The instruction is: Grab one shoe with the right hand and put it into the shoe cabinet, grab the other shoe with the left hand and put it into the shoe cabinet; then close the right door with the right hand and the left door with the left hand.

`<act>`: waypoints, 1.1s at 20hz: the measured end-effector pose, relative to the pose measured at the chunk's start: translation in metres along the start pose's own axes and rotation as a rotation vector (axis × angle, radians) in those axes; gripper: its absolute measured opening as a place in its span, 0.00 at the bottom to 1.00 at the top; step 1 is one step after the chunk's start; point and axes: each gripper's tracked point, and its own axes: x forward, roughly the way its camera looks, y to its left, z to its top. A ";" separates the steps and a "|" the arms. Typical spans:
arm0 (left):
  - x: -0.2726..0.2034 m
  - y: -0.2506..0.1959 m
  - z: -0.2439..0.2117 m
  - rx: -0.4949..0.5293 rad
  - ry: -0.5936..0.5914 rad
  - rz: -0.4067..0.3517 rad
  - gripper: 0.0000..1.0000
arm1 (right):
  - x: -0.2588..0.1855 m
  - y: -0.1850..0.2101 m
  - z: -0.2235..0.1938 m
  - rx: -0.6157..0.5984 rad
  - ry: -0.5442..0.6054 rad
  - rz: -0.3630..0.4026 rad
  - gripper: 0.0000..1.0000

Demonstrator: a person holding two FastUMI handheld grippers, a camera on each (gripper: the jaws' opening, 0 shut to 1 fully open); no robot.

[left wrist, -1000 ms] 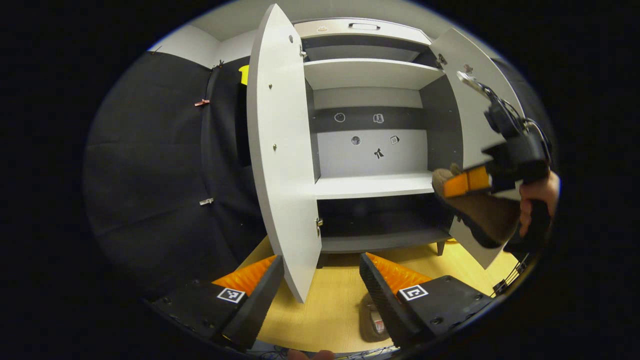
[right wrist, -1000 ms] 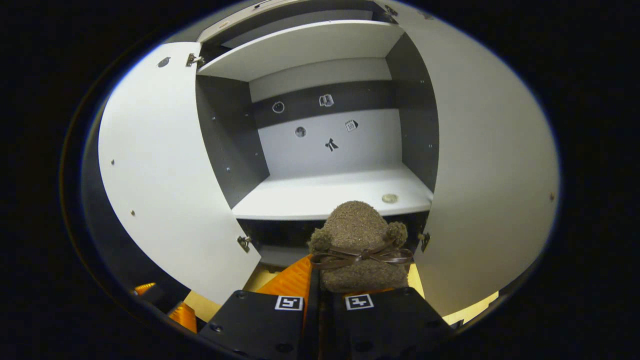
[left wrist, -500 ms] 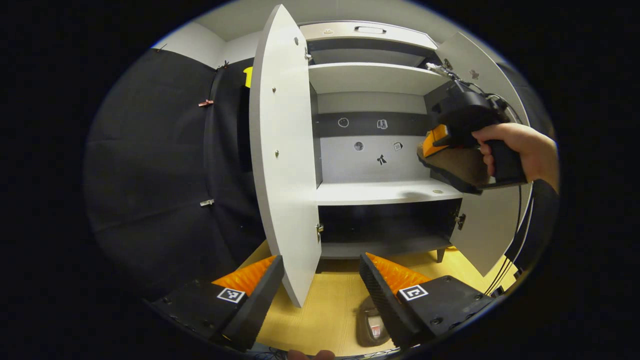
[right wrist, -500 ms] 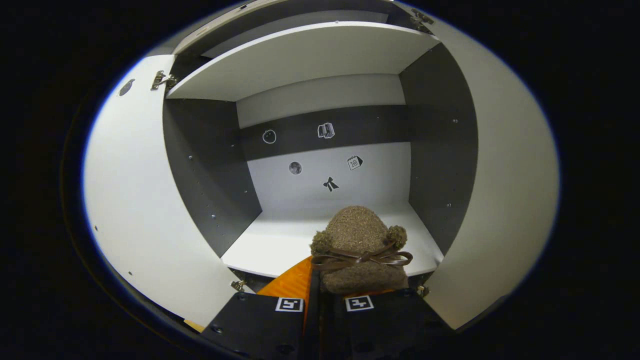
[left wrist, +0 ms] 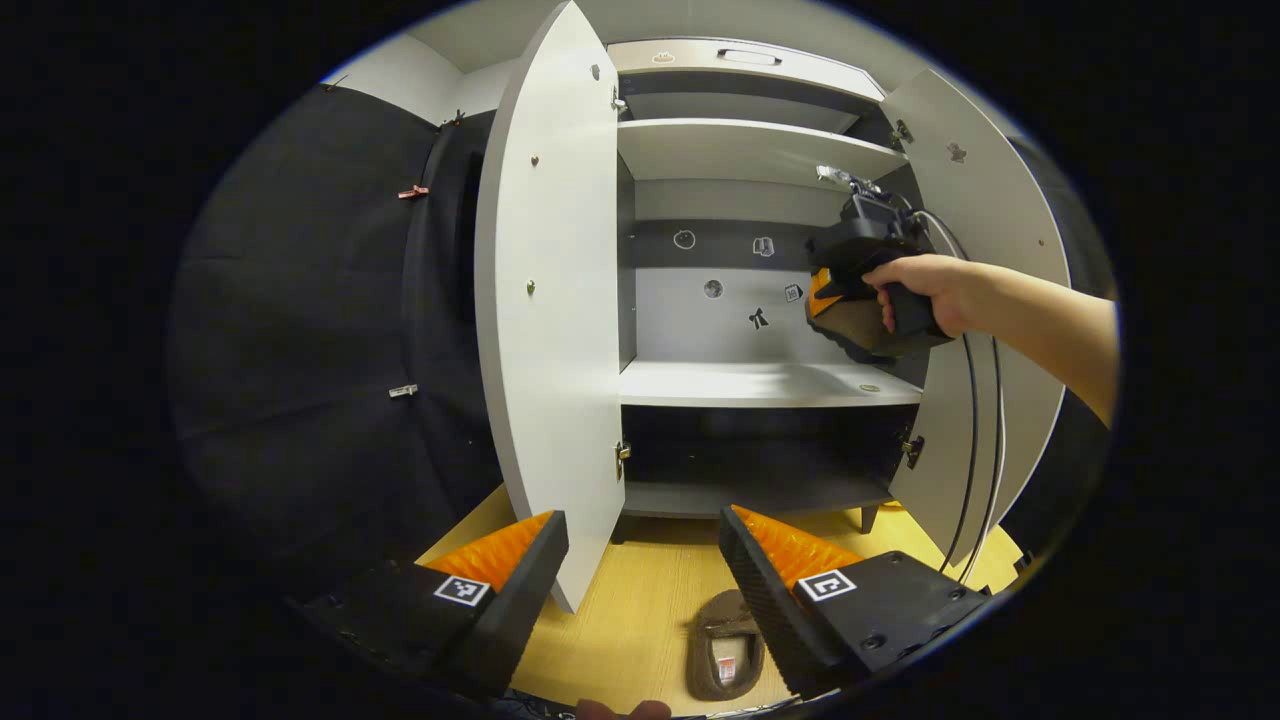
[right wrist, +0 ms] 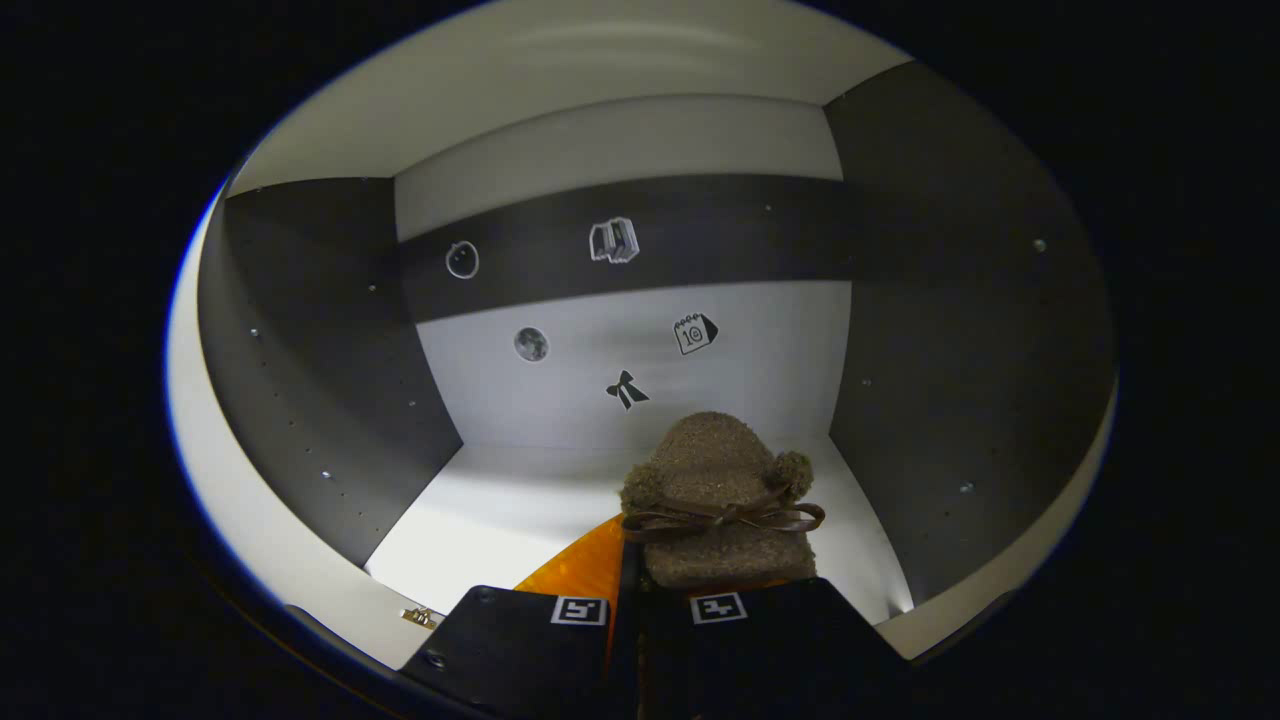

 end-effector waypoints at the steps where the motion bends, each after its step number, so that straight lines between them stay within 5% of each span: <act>1: 0.001 0.001 0.002 0.001 -0.005 0.010 0.96 | 0.016 -0.003 -0.004 -0.004 0.015 -0.009 0.16; 8: 0.004 0.004 -0.002 0.001 -0.004 0.060 0.96 | 0.086 -0.022 -0.026 -0.059 0.075 -0.070 0.16; 11: 0.004 0.005 -0.007 0.005 0.017 0.073 0.96 | 0.096 -0.022 -0.033 -0.071 0.090 -0.084 0.10; 14: 0.003 0.003 -0.007 -0.002 0.017 0.071 0.96 | 0.093 -0.020 -0.036 -0.086 0.099 -0.096 0.16; 18: 0.005 -0.001 -0.003 -0.002 0.013 0.046 0.99 | 0.077 -0.017 -0.033 -0.047 0.109 -0.084 0.28; 22: 0.007 -0.008 -0.002 -0.015 0.009 0.006 0.96 | 0.044 -0.003 -0.024 -0.033 0.078 -0.044 0.70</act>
